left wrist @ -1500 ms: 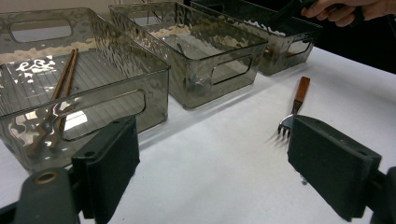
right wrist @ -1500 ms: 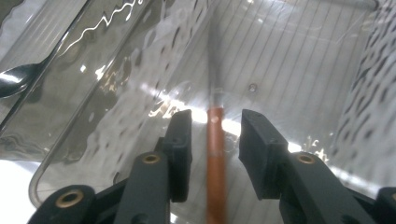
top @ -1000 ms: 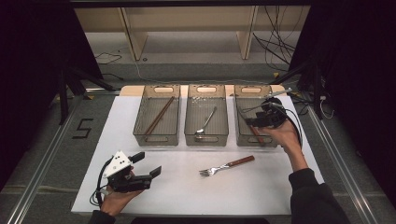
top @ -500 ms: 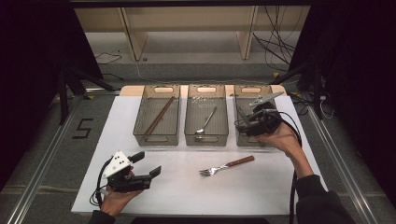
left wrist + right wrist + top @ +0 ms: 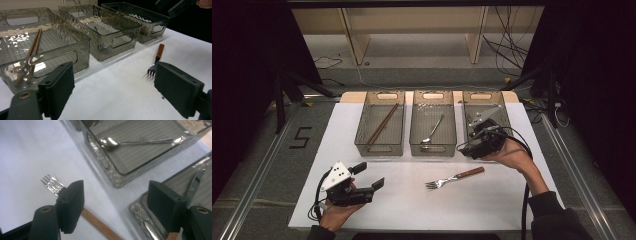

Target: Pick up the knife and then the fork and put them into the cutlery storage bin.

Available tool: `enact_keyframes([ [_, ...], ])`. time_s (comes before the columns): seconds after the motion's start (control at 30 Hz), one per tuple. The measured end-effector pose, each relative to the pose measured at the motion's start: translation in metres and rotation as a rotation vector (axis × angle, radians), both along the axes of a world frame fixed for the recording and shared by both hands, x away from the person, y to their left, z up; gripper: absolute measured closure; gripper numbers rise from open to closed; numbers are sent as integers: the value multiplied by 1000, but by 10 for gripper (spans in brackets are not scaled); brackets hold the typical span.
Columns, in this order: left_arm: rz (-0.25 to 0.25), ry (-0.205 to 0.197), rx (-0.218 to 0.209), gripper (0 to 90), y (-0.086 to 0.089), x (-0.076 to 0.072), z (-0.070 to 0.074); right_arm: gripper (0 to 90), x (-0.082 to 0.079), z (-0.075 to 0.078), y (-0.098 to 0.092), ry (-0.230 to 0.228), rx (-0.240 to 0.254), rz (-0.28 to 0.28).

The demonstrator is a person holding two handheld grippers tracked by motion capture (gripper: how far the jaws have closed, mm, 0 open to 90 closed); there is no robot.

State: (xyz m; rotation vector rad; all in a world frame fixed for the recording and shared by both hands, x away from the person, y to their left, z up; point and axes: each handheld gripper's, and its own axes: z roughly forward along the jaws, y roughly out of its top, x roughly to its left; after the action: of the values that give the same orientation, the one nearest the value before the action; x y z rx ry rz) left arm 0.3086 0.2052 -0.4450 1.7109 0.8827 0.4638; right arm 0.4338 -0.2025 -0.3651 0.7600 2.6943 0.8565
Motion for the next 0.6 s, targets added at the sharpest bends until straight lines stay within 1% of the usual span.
enact_keyframes([
  [0.13, -2, -1, 0, 161, 0, 0, 0, 301, -3, -3, 4, 3, -18, 34],
  [0.17, -1, -1, -1, 161, 0, 0, 0, 301, -4, -4, 6, 17, -24, 31],
  [0.2, 0, 0, -2, 161, 1, 0, 0, 301, -4, -6, 6, 11, -27, 45],
  [0.23, -1, 1, -3, 161, 1, 0, 0, 302, -4, -8, 7, 20, -32, 43],
  [0.37, -3, 6, -8, 162, 1, 0, 1, 289, -6, -14, 10, 30, -49, 76],
  [0.5, -3, 6, -6, 161, 0, 0, 0, 283, -7, -21, 14, 42, -76, 111],
  [0.6, -3, 7, -6, 161, 0, 0, 0, 284, -8, -26, 18, 55, -106, 137],
])
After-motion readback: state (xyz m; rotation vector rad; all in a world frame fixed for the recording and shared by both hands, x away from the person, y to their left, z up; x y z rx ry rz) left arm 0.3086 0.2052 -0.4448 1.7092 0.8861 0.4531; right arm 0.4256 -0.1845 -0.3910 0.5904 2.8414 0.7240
